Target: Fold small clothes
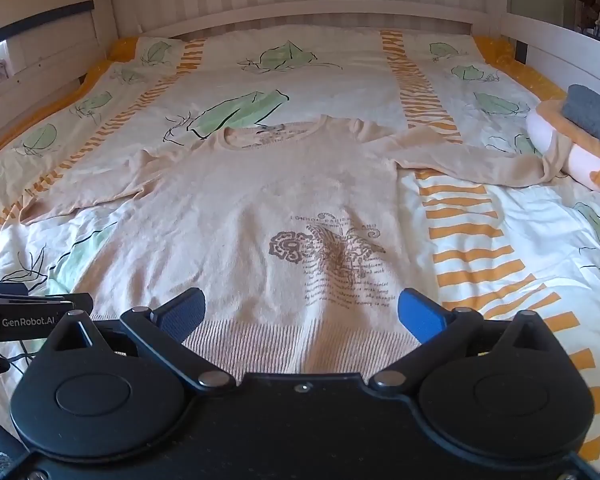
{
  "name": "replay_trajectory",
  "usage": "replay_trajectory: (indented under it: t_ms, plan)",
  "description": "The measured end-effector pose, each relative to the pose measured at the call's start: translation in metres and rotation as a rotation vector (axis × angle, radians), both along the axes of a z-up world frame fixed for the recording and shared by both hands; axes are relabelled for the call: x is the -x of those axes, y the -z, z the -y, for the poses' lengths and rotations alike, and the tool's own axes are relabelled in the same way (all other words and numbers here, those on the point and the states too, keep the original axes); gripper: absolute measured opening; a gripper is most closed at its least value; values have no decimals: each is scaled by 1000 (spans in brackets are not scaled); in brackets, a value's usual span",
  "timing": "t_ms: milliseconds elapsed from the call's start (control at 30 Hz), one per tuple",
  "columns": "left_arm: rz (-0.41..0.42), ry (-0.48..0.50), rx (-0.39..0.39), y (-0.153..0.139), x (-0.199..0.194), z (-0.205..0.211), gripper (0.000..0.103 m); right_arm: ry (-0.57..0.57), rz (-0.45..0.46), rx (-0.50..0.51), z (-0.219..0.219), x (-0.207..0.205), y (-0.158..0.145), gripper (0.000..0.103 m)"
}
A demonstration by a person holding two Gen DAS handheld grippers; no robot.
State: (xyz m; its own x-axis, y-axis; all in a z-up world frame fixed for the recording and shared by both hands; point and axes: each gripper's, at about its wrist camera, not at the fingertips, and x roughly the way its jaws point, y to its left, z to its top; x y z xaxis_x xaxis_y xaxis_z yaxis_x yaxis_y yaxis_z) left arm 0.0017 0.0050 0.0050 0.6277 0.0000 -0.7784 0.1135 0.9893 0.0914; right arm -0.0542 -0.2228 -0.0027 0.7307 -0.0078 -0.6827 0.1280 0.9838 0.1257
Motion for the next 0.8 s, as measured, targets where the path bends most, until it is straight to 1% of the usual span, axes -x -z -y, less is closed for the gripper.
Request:
replay_trajectory:
  t_ms: [133, 300, 800]
  plan:
    - [-2, -7, 3, 1, -1, -1, 86, 3, -33, 13, -1, -4, 5, 102]
    - [-9, -4, -1, 2, -2, 0, 86, 0, -52, 17, -1, -7, 6, 102]
    - [-23, -6, 2, 7, -2, 0, 85, -8, -77, 15, -4, -11, 10, 102]
